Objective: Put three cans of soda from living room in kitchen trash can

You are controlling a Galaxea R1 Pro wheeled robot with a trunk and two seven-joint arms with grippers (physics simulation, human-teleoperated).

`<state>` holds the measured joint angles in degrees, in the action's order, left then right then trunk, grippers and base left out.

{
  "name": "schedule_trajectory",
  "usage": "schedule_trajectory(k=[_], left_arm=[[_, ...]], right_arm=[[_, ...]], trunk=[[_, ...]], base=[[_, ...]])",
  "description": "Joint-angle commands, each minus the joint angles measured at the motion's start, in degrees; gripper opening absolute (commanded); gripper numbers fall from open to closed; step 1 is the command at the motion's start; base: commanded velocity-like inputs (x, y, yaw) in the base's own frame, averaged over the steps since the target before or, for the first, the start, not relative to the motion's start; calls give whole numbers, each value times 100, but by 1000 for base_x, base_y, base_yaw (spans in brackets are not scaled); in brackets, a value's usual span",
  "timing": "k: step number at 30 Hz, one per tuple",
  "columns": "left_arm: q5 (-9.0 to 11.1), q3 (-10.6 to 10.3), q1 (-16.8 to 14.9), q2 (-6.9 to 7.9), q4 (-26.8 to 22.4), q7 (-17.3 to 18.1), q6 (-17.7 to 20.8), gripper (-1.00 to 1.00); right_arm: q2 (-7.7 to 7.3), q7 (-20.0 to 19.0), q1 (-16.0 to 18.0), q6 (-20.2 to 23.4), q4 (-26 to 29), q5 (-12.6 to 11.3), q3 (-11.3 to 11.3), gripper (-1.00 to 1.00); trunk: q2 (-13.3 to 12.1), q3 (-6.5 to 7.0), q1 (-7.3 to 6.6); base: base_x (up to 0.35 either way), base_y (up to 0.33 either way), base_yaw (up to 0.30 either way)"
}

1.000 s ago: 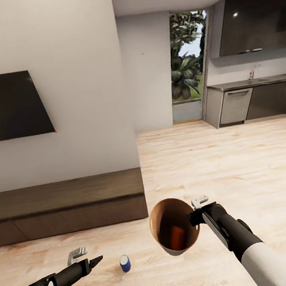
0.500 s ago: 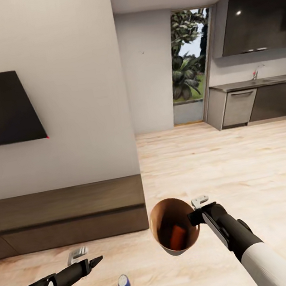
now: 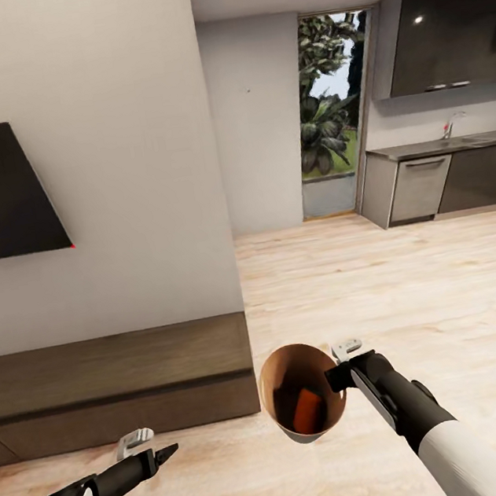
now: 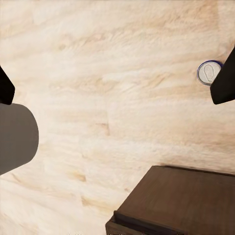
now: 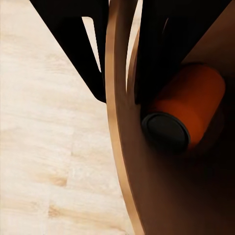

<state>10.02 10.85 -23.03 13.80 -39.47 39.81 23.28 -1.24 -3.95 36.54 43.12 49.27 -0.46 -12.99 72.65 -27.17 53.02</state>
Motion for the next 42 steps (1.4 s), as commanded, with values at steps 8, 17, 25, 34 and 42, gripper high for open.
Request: schedule_trajectory(k=[8,17,25,34,42], left_arm=[[4,-31,0,-17,824,-657,-1635,100],[0,-366,0,-729,975,-3067,-1897,100],[0,-398,0,-753,965,-3129,-1904,100],[1,-390,0,-756,945,-3134,-1909,100],[1,-391,0,-756,934,-3132,-1914,100]], right_arm=[[1,-9,3,-5,5,-69,13,-100],[-169,198,142,561,28,-60,911,-100],[-256,303,206,815,30,-60,1176,-100],[-287,309,213,845,30,-63,1209,-100],[-289,307,214,847,30,-67,1211,-100]], trunk=[[0,1,0],[0,1,0],[0,1,0],[0,1,0],[0,1,0]], base=[[11,0,0],[0,0,0],[0,0,0],[0,0,0],[0,0,0]])
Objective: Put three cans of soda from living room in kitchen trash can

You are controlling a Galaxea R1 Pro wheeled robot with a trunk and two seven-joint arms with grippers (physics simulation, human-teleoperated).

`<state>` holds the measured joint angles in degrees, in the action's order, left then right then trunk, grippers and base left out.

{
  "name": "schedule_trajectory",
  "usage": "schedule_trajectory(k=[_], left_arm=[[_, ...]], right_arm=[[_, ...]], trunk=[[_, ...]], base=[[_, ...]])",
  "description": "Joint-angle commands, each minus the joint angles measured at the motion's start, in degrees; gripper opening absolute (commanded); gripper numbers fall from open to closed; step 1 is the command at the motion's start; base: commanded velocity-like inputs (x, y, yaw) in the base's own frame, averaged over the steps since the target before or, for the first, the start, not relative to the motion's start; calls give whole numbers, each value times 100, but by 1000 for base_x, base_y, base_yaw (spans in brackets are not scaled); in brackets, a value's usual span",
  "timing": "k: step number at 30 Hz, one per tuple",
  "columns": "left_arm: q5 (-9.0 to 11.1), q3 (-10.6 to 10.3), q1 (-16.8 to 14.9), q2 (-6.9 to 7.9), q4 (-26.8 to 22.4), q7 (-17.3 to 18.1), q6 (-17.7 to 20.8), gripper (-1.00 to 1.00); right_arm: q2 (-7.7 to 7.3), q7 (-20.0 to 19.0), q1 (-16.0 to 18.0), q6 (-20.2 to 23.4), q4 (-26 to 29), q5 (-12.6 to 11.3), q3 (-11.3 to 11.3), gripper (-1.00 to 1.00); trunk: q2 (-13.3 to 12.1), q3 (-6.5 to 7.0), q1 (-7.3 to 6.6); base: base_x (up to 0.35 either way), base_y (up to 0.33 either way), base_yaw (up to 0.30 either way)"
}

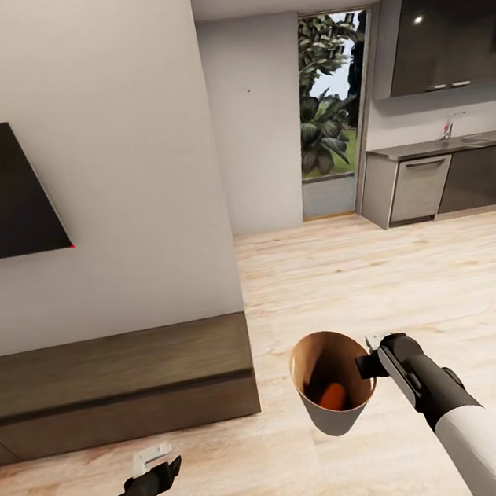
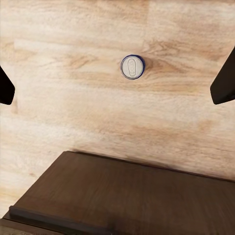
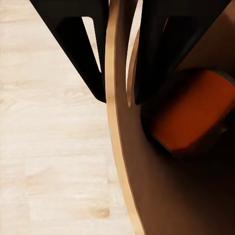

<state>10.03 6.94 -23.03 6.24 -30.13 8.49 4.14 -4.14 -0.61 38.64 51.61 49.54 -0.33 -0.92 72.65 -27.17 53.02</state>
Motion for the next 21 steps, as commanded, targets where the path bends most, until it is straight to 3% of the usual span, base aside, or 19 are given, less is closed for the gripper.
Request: schedule_trajectory(k=[1,17,21], left_arm=[[0,0,0,0,0,1,0,100],[8,-8,0,0,-1,3,-1,100],[8,-9,0,0,-1,3,-1,100]], right_arm=[[1,-26,3,0,3,-80,4,-100],[1,-26,3,-1,3,-81,4,-100],[7,-26,3,0,3,-81,1,-100]], trunk=[[0,1,0],[0,1,0],[161,-71,88]], base=[[0,0,0],[0,0,0],[0,0,0]])
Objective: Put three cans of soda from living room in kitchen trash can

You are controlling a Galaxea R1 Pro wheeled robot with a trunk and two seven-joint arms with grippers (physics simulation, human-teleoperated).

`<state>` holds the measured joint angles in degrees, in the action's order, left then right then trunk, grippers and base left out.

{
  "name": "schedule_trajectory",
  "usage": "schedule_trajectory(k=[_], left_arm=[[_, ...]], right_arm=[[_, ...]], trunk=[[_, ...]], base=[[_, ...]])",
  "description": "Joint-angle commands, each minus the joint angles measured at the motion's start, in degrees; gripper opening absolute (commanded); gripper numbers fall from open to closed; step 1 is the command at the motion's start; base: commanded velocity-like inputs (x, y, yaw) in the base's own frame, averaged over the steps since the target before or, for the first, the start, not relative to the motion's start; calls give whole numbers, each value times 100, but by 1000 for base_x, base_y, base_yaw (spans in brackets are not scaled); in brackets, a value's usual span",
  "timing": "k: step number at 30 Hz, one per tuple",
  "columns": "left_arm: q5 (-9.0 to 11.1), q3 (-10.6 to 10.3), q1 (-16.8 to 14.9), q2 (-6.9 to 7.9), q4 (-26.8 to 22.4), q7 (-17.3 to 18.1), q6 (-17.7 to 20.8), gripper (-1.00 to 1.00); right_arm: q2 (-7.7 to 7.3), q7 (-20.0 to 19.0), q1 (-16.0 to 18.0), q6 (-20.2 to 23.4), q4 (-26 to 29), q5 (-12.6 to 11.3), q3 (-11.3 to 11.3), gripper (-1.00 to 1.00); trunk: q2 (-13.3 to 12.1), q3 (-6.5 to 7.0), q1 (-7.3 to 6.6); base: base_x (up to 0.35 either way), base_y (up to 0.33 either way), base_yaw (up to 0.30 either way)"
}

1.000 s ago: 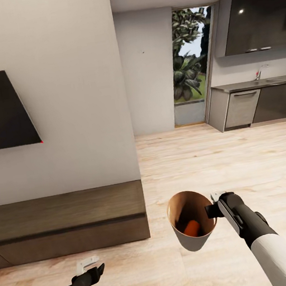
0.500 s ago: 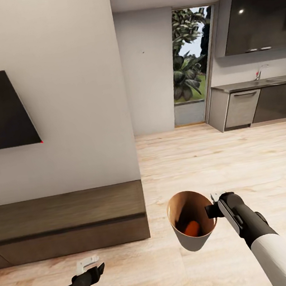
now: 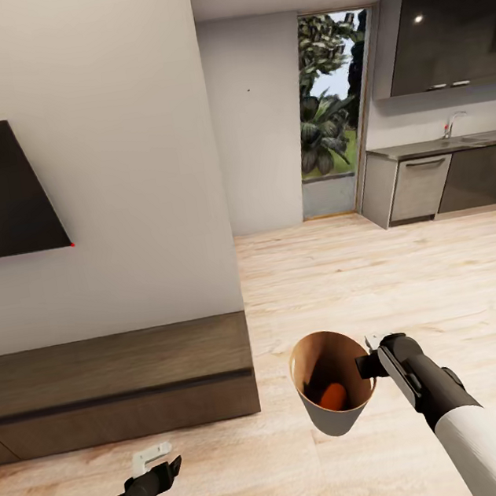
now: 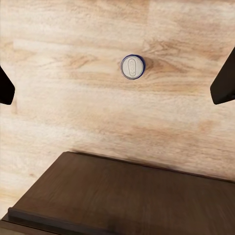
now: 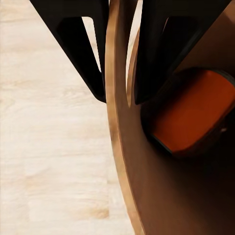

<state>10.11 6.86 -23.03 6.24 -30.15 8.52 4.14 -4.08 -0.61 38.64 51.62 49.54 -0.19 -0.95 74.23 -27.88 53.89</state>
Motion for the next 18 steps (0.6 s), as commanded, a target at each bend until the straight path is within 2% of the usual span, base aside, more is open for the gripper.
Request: schedule_trajectory(k=[1,10,15,18], left_arm=[[0,0,0,0,0,0,0,100],[-1,0,0,0,0,0,0,100],[0,-2,0,0,2,0,1,100],[-2,-11,0,0,6,0,7,100]], right_arm=[[2,-27,3,-2,3,-95,3,-100],[4,-27,3,1,3,-95,1,-100],[4,-27,3,1,3,-95,-1,-100],[4,-27,3,2,3,-95,-1,-100]], trunk=[[42,-18,22],[403,-179,220],[403,-179,220],[403,-179,220]], base=[[0,0,0],[0,0,0],[7,0,0],[174,0,0]])
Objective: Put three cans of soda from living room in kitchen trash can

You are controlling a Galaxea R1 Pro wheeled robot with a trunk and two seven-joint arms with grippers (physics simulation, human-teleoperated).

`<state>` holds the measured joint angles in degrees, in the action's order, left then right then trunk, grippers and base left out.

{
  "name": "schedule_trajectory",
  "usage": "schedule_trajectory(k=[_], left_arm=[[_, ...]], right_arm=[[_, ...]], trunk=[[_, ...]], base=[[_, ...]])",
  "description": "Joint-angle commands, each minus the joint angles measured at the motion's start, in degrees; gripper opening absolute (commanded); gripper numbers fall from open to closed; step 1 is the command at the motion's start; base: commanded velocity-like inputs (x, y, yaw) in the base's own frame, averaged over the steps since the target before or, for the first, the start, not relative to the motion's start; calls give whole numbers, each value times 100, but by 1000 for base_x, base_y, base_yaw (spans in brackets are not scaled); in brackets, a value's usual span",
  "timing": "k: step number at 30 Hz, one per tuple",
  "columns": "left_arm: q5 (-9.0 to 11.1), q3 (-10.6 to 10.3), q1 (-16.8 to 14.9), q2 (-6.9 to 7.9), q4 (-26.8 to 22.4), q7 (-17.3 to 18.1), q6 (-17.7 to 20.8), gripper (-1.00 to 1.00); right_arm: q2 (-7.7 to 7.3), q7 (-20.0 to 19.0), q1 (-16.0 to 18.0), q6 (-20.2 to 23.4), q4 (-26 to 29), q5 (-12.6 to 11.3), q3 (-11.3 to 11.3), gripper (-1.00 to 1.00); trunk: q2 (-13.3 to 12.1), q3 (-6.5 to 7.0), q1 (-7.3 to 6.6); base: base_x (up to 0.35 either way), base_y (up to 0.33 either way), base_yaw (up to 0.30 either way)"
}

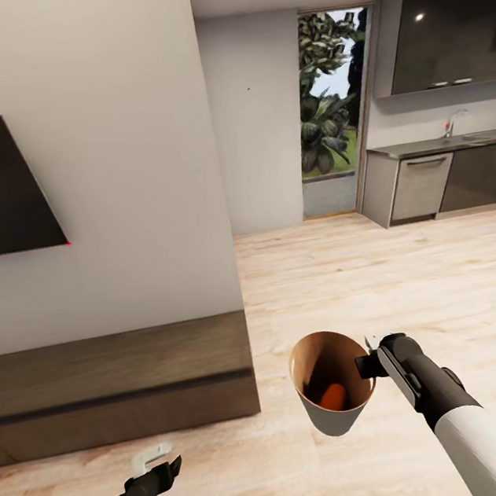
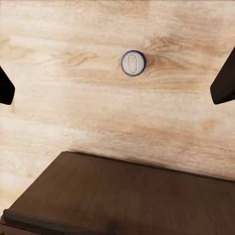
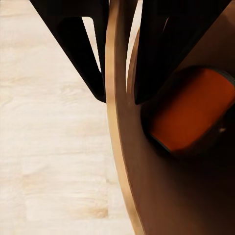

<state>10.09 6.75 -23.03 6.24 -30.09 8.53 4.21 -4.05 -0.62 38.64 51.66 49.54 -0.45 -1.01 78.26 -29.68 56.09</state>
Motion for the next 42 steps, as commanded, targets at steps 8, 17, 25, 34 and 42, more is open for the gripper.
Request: schedule_trajectory(k=[8,17,25,34,42], left_arm=[[1,-2,0,0,3,0,-4,100],[0,-12,0,0,-3,0,-7,100],[-1,-17,0,0,-4,0,-8,100],[-4,-20,0,0,0,0,-3,100],[-2,-17,0,0,-4,6,-5,100]], right_arm=[[1,-26,3,-4,3,-70,4,-100],[1,-26,3,0,3,-70,4,-100],[1,-26,3,-1,3,-70,4,-100],[1,-26,3,-3,3,-70,4,-100],[1,-26,3,-3,3,-70,4,-100]], trunk=[[0,1,0],[0,1,0],[0,1,0],[0,1,0],[0,1,0]], base=[[221,0,0],[23,0,0],[6,0,0],[182,0,0],[101,0,0]])
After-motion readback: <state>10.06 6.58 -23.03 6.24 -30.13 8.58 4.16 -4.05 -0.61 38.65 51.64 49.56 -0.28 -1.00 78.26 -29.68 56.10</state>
